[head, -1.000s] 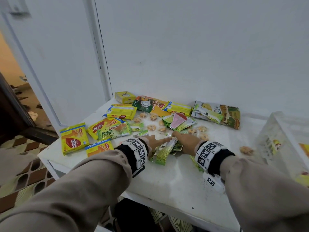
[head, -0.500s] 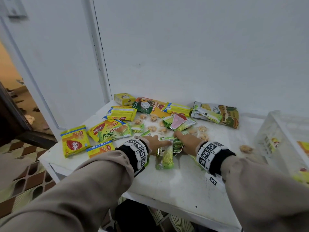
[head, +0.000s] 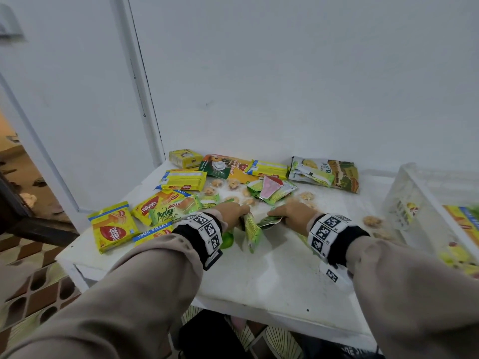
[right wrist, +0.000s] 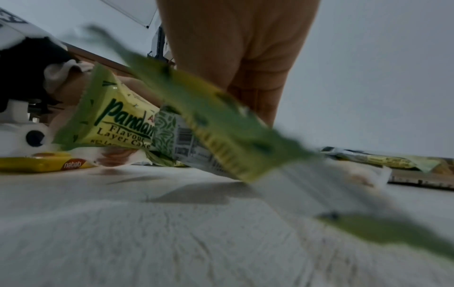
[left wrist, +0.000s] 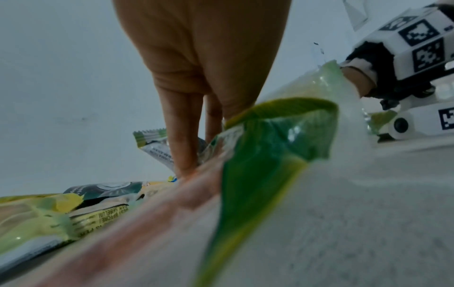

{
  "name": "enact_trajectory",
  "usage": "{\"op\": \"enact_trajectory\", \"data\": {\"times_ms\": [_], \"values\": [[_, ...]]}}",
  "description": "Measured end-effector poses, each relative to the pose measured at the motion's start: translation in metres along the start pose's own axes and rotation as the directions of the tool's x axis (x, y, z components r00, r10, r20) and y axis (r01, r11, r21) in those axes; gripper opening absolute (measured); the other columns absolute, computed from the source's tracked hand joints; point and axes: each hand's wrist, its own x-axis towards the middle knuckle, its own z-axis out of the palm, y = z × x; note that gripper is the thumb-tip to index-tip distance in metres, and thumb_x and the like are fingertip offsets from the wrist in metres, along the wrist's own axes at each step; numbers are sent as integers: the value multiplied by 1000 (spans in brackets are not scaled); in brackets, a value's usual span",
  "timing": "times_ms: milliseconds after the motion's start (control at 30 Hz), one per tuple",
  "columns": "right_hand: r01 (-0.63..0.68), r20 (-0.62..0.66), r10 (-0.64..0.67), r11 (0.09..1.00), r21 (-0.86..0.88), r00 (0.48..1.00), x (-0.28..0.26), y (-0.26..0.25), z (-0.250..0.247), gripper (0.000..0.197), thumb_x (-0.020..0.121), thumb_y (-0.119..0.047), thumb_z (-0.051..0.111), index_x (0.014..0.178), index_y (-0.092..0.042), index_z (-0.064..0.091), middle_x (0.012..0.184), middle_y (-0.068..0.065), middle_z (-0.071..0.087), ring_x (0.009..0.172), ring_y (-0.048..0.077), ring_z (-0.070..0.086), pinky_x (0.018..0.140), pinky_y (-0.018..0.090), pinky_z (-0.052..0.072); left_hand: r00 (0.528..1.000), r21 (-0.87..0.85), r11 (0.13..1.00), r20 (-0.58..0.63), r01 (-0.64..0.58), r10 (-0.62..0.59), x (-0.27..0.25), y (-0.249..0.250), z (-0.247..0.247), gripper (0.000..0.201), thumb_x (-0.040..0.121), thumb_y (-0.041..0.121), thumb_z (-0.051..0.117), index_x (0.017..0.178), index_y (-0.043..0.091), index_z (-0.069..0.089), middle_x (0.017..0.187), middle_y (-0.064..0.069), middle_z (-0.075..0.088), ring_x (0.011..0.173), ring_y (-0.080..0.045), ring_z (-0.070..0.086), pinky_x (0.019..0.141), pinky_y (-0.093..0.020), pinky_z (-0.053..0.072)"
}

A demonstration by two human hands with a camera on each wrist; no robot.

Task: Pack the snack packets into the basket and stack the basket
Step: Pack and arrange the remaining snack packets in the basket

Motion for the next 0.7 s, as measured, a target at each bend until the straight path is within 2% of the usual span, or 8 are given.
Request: {"op": "enact_trajectory", "data": {"times_ms": [167,300,400,533,600,700], "values": [[-38,-92,49,992,119,995,-17,-2,-16,42,92,-1,41,129,-16,55,121,12,62,113,26,55,94,24,36,989,-76,997,-149,-17,6,-11,-4,-12,20,94,8,43,113,6,50,112,-15,60,100,-27,58,90,-35,47],[-47,-155,73,985,168,985,-36,-5,-35,42,90,1,45,126,-16,58,124,9,61,115,25,56,94,21,37,964,-124,990,-264,-64,29,-22,-6,-27,18,95,10,44,111,5,52,109,-11,60,98,-23,58,85,-25,45],[-46,-199,83,982,183,976,-52,-6,-57,40,90,1,47,124,-16,59,124,9,61,116,24,55,97,25,37,938,-200,973,-344,-115,40,-33,-5,-44,22,92,9,49,112,3,54,112,-13,62,102,-25,58,86,-28,42],[-67,-220,96,988,137,971,-77,-1,-96,36,91,-4,51,125,-13,58,119,12,62,110,25,55,86,24,37,874,-289,937,-484,-199,36,-42,-4,-73,26,85,3,57,112,5,60,110,-17,63,104,-28,58,84,-27,35],[-65,-243,90,992,108,966,-92,2,-116,36,91,-4,51,124,-14,59,117,10,64,107,24,57,81,23,38,838,-321,914,-544,-249,38,-43,1,-88,24,84,1,58,107,7,62,104,-17,65,97,-27,59,77,-26,37],[-29,-284,52,996,86,957,-117,9,-144,34,92,-4,51,123,-14,59,119,6,64,104,18,57,76,14,36,769,-328,887,-637,-325,47,-43,20,-115,21,82,-3,60,101,6,63,91,-12,62,84,-17,53,67,-16,30]]}}
